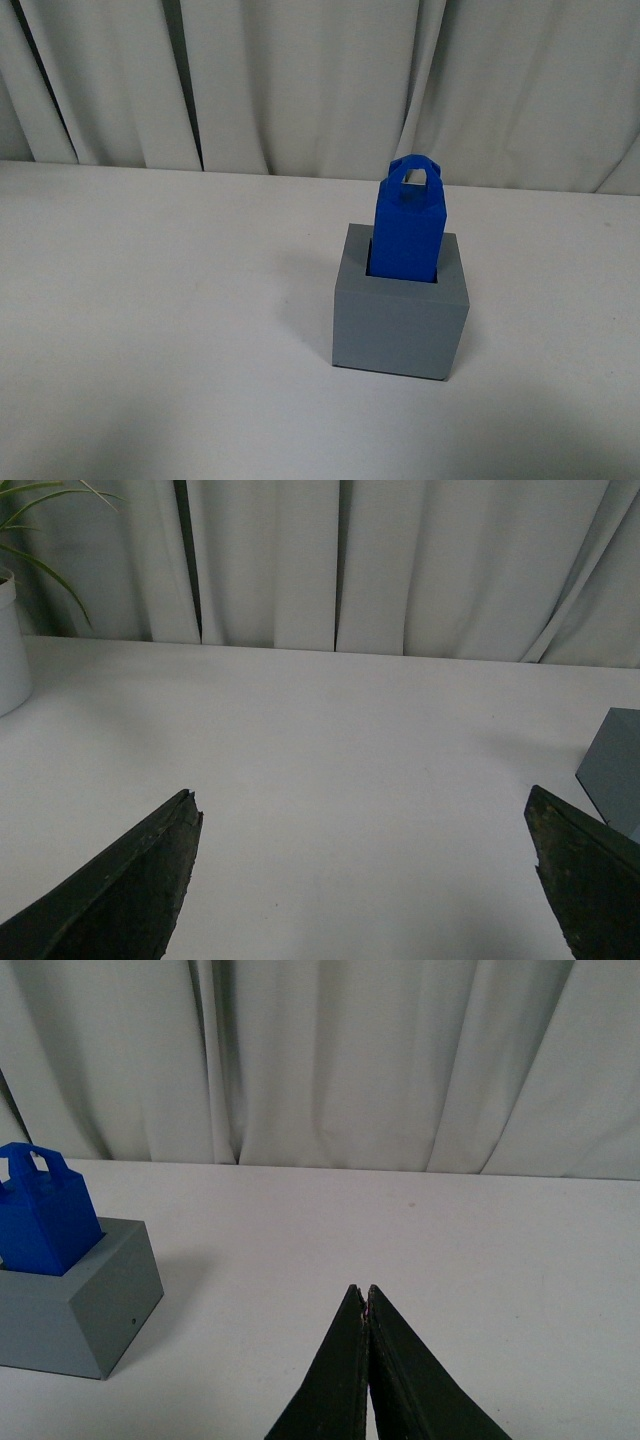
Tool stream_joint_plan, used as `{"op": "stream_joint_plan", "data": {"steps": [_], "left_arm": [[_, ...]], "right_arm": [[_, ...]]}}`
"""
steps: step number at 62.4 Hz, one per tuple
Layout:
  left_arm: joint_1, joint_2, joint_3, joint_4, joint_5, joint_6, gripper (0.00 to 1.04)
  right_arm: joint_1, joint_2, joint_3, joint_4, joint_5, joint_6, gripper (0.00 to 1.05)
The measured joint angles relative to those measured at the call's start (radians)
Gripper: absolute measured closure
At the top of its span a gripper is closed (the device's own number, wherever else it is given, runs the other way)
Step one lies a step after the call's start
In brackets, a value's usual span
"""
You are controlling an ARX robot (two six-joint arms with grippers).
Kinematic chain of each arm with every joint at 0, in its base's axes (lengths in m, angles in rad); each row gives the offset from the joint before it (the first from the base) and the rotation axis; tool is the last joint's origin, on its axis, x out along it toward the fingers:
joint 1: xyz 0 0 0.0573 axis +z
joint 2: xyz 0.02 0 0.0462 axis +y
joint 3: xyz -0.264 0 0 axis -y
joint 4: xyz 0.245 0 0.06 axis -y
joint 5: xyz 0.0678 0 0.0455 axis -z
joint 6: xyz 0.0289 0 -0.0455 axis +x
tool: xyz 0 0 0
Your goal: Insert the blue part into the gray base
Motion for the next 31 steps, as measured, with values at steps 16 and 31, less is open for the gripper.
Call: {"op": "stream_joint_plan", "data": {"steps": [16,31], "left_arm": [[0.000,0.000,0.000,0.000,0.000,0.000,0.06],[0.000,0.000,0.000,0.000,0.000,0.000,0.06]], "right_arm": [[0.000,-0.129,0.001,-0.159,0.000,0.000,1.03],[0.000,-0.214,0.001,-0.221,-0.001,0.000,1.03]]}}
